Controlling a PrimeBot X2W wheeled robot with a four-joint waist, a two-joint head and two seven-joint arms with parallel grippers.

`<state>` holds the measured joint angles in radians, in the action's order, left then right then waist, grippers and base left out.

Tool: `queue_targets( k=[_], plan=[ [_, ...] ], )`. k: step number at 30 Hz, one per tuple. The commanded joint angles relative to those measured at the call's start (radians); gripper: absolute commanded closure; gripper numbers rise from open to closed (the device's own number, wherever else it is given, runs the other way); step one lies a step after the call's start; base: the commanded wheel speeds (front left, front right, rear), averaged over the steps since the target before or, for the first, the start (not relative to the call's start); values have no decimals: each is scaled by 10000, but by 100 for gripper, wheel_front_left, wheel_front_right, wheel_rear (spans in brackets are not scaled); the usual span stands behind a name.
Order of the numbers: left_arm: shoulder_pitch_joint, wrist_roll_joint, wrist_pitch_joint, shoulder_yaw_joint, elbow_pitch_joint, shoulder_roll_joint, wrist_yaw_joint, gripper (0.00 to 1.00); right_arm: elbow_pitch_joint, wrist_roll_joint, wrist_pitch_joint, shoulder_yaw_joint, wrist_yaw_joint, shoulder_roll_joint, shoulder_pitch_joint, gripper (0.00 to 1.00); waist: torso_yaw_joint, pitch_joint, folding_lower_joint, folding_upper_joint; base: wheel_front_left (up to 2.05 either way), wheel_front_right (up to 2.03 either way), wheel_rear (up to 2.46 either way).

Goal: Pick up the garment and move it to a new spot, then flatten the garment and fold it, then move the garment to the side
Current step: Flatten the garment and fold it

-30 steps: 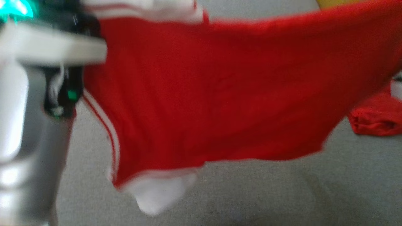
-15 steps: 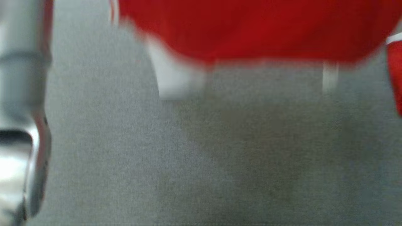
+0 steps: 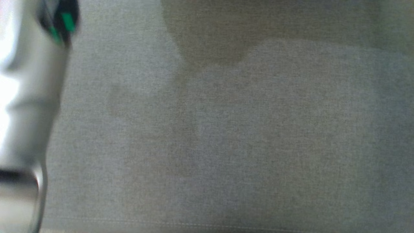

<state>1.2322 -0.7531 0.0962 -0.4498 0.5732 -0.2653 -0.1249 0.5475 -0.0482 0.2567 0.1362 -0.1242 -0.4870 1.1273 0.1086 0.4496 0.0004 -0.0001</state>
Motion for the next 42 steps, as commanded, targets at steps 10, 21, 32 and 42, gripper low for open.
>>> queue_targets(
  k=[10,21,32,42],
  plan=[
    [-5039,-222,661,-841,-2900,-1936,394,100,-1973,-424,50,-1448,-65,-33,-4987,100,70,-1320,-4,1,0,0,0],
    [-10610,-582,329,-1535,-6122,-2654,2565,100,-3749,-223,50,-2544,-65,1091,-10457,100,-203,-3158,-4,1,0,0,0],
    [-11683,-1120,410,-1334,-7298,-2535,3215,100,-4220,-321,-489,-2675,-65,1634,-11719,100,-423,-2946,-4,1,0,0,0],
    [-8570,-1291,46,-1085,-5629,-1850,2170,100,-2859,-615,-593,-2282,-65,1357,-9534,100,-671,-1825,-4,1,0,0,0]
  ],
)
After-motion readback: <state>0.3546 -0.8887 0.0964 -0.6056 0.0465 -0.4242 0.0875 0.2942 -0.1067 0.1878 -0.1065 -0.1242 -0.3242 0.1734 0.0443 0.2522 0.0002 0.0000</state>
